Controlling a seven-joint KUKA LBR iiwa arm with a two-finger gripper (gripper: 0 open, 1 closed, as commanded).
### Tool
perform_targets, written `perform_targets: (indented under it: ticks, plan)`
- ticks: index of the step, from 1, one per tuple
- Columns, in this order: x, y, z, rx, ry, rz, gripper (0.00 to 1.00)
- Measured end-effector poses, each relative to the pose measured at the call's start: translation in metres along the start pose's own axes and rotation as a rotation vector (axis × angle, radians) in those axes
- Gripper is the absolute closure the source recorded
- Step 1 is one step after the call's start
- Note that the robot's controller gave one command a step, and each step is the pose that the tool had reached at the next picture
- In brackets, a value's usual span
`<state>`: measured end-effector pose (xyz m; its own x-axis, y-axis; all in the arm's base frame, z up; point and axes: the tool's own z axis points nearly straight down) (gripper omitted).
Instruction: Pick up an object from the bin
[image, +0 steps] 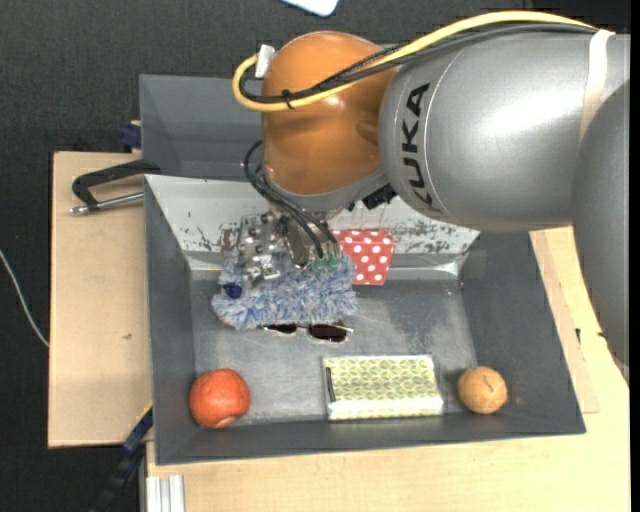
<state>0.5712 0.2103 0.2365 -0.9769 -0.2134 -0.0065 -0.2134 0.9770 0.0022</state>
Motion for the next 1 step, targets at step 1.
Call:
perform_targets:
  ticks: [1]
  plan:
    - [0.0003, 0.0, 0.0006, 0.0, 0.001, 0.0, 1.0]
